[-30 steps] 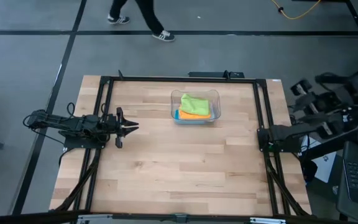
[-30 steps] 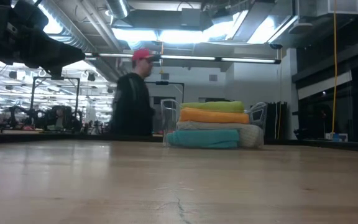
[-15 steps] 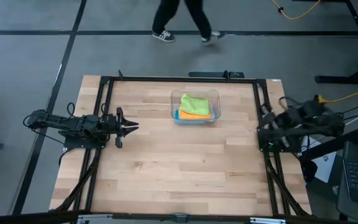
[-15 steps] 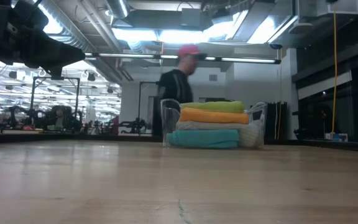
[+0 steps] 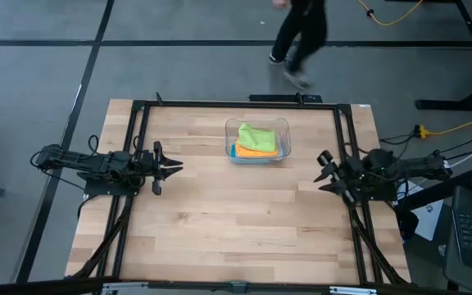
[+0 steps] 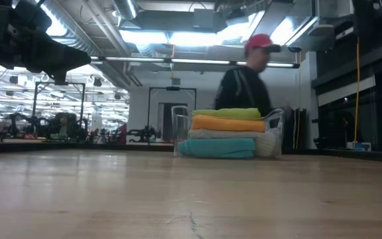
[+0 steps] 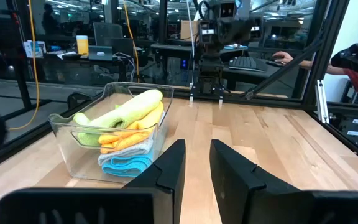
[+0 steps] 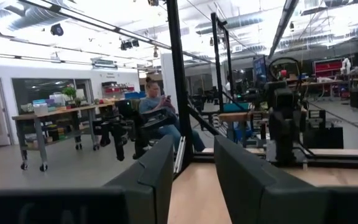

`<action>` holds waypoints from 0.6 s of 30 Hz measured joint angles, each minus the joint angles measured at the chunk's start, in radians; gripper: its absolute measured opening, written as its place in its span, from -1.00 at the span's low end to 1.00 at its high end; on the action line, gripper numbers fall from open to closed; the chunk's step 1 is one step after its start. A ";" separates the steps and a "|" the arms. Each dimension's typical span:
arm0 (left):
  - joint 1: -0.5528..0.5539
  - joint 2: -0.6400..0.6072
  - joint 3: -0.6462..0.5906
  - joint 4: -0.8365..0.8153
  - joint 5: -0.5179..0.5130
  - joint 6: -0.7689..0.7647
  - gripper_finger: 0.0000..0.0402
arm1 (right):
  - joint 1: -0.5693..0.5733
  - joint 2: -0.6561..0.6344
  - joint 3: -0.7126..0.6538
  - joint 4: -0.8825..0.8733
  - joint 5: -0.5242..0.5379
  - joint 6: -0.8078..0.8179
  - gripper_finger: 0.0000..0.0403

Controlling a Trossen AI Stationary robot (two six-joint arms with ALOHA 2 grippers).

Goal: Fold microfiber towels
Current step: Return to Home Position

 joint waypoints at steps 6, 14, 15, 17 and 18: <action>0.000 0.000 0.000 0.000 0.000 0.000 -0.67 | 0.000 0.001 -0.049 0.012 -0.001 0.001 -0.41; 0.000 0.000 0.000 0.000 0.000 0.000 -0.67 | 0.000 0.001 -0.049 -0.017 0.000 -0.028 -0.41; 0.000 0.000 0.000 0.000 0.000 0.000 -0.67 | 0.000 0.001 -0.048 -0.017 0.000 -0.027 -0.41; 0.000 0.000 0.000 0.000 0.000 0.000 -0.67 | 0.000 0.001 -0.049 -0.017 0.000 -0.028 -0.41; 0.000 0.000 0.000 0.000 0.000 0.000 -0.67 | 0.000 0.001 -0.048 -0.017 0.000 -0.028 -0.41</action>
